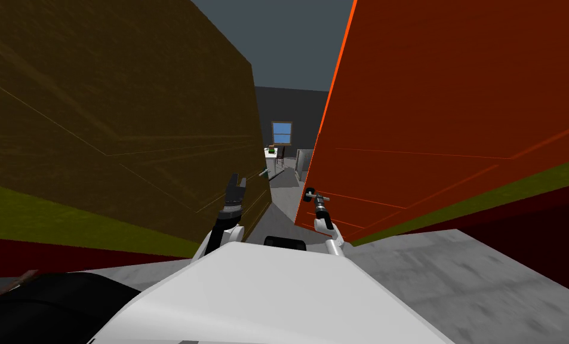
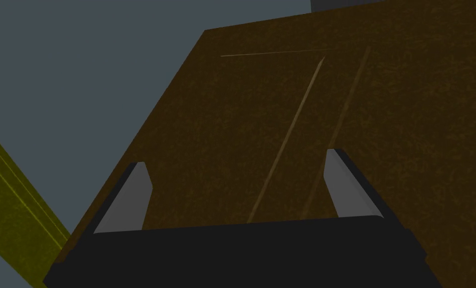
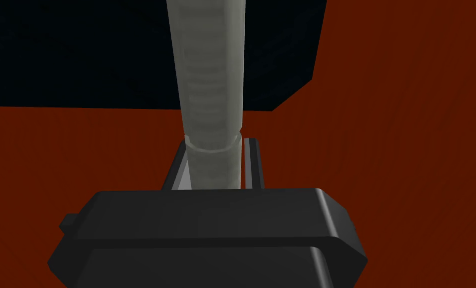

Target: Push the door open

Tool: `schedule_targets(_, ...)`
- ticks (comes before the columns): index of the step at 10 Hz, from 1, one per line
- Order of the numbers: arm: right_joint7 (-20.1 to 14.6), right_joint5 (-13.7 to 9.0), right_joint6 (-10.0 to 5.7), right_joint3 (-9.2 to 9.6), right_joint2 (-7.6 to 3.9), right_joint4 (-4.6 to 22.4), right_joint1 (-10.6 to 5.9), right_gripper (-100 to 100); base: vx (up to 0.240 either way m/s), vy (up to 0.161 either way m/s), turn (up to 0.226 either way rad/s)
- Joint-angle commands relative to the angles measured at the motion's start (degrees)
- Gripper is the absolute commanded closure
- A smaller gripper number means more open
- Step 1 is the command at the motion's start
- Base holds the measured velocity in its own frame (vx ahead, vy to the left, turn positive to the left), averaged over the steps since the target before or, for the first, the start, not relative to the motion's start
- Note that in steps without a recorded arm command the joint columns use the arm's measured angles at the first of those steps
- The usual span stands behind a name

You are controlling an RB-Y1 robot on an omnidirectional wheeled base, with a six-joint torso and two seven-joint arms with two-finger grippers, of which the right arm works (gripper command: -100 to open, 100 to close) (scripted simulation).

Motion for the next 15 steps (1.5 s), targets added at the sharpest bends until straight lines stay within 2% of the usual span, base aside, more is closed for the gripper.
schedule_targets(1,0.3,-0.2,-0.39,-1.91,-0.36,0.0,-0.49,100,0.139,0.089,-0.094)
schedule_targets(6,1.3,-0.2,-0.24,-4.6,1.21,0.7,-1.25,100,0.143,0.073,-0.083)
schedule_targets(7,1.7,-0.3,-0.18,-5.55,1.89,0.9,-1.52,100,0.168,0.086,-0.097)
schedule_targets(11,2.3,-0.3,-0.09,-7.19,3.32,1.3,-1.98,100,0.176,0.075,-0.085)
schedule_targets(12,2.2,-0.3,0.06,-7.08,3.08,1.2,-1.67,100,0.068,0.013,-0.025)
schedule_targets(15,2.4,-0.8,-0.18,-5.87,2.02,1.9,-2.33,100,0.137,-0.018,-0.221)
